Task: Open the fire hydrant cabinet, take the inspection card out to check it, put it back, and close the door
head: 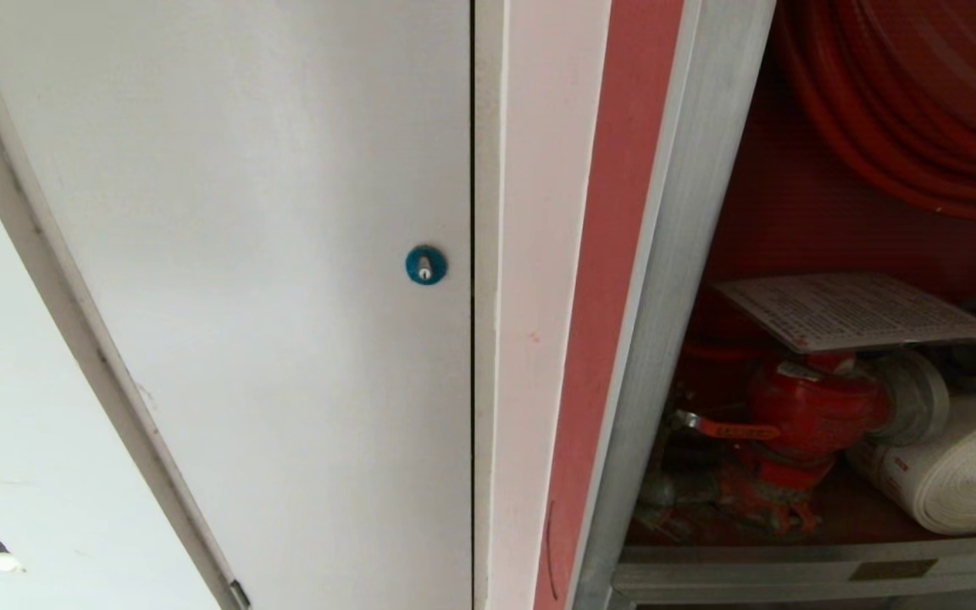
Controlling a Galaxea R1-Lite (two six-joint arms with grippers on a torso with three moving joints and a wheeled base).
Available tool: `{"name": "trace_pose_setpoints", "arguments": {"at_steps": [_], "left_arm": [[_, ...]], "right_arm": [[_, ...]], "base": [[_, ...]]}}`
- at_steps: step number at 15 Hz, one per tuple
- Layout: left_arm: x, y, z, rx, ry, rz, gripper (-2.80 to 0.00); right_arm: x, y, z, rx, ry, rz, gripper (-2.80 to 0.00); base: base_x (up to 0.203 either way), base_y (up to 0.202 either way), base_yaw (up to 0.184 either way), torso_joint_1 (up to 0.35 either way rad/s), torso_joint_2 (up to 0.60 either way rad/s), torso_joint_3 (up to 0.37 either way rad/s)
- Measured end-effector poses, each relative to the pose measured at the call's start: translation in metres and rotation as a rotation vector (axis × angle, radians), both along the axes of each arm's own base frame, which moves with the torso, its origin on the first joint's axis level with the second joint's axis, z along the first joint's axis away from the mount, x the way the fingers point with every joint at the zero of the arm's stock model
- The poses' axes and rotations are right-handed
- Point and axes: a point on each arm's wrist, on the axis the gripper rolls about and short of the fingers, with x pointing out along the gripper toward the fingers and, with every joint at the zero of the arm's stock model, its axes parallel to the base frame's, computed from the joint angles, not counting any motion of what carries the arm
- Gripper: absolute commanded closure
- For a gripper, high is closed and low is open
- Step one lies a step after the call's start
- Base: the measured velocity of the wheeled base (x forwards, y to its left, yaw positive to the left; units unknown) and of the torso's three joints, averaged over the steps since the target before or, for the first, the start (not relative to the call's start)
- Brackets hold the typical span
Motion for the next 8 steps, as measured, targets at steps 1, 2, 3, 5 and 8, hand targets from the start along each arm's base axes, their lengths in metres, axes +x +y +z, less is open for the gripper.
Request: {"name": "trace_pose_setpoints", "arguments": {"at_steps": [1, 2, 3, 5, 8], "left_arm": [[0.000, 0.000, 0.000, 0.000, 0.000, 0.000, 0.00], [0.000, 0.000, 0.000, 0.000, 0.000, 0.000, 0.00], [0.000, 0.000, 0.000, 0.000, 0.000, 0.000, 0.00], [0.000, 0.000, 0.000, 0.000, 0.000, 0.000, 0.00], [0.000, 0.000, 0.000, 0.000, 0.000, 0.000, 0.00]], "right_arm": [[0.006, 0.000, 0.002, -0.054, 0.035, 0.007, 0.00], [0.013, 0.000, 0.004, -0.106, 0.068, 0.014, 0.00], [0.021, 0.000, 0.008, -0.156, 0.092, 0.020, 0.00], [0.033, 0.000, 0.021, -0.313, 0.131, 0.027, 0.00], [0.039, -0.002, 0.038, -0.589, 0.206, 0.048, 0.00]], "base": [[0.000, 0.000, 0.000, 0.000, 0.00, 0.000], [0.000, 0.000, 0.000, 0.000, 0.00, 0.000], [0.000, 0.000, 0.000, 0.000, 0.00, 0.000], [0.000, 0.000, 0.000, 0.000, 0.00, 0.000], [0.000, 0.000, 0.000, 0.000, 0.00, 0.000]]}}
